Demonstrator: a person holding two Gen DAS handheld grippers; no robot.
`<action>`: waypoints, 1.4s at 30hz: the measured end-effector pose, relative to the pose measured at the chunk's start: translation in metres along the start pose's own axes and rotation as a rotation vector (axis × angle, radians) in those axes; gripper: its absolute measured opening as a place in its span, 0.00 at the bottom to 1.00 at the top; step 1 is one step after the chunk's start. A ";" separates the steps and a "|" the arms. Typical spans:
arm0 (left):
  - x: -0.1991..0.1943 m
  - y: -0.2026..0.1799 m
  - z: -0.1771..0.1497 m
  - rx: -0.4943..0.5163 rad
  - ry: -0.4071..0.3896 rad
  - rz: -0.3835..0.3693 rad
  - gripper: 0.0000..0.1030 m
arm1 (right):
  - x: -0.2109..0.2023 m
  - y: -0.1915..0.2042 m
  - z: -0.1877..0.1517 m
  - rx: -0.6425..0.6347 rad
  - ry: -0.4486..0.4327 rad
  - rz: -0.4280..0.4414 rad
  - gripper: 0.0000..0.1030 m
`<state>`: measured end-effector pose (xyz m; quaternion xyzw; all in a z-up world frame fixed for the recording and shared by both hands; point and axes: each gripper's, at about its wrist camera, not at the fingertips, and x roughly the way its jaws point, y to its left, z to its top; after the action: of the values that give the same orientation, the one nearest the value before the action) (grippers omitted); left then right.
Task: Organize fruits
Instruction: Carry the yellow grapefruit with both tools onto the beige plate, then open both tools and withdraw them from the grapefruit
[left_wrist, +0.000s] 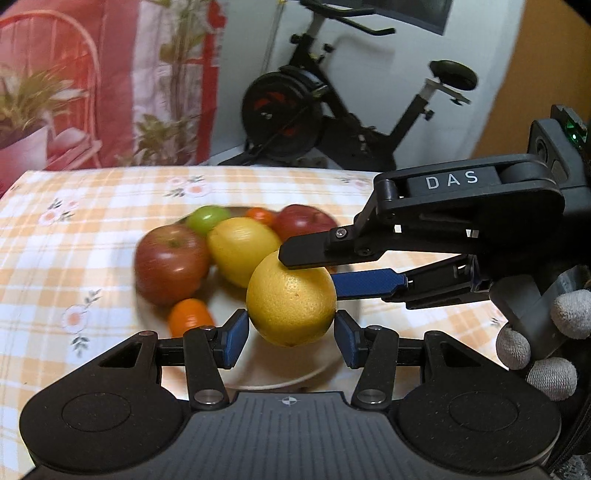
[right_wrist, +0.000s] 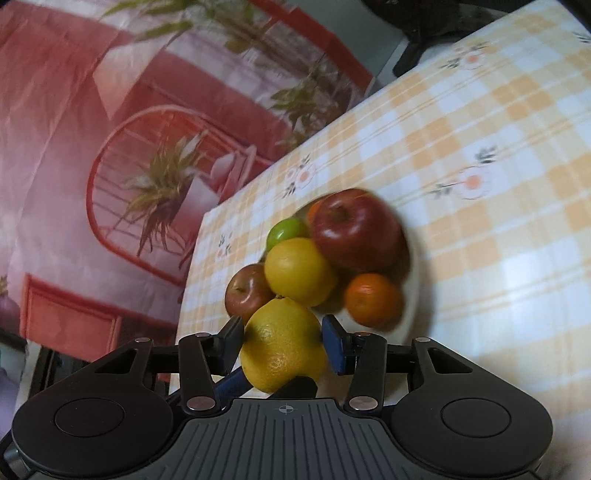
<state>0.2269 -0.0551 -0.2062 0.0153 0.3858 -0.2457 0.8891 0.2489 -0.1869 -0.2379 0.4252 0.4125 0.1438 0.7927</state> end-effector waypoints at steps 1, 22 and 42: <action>0.000 0.002 0.000 -0.005 0.003 0.003 0.52 | 0.004 0.002 0.000 -0.002 0.008 -0.003 0.42; 0.004 0.016 -0.005 -0.019 0.029 0.015 0.52 | 0.030 0.004 -0.005 0.060 0.011 -0.048 0.41; -0.002 0.017 -0.005 -0.043 0.024 0.051 0.52 | 0.017 0.002 -0.005 0.035 -0.014 -0.095 0.33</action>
<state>0.2294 -0.0384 -0.2114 0.0090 0.4010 -0.2146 0.8905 0.2559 -0.1726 -0.2468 0.4199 0.4289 0.0960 0.7940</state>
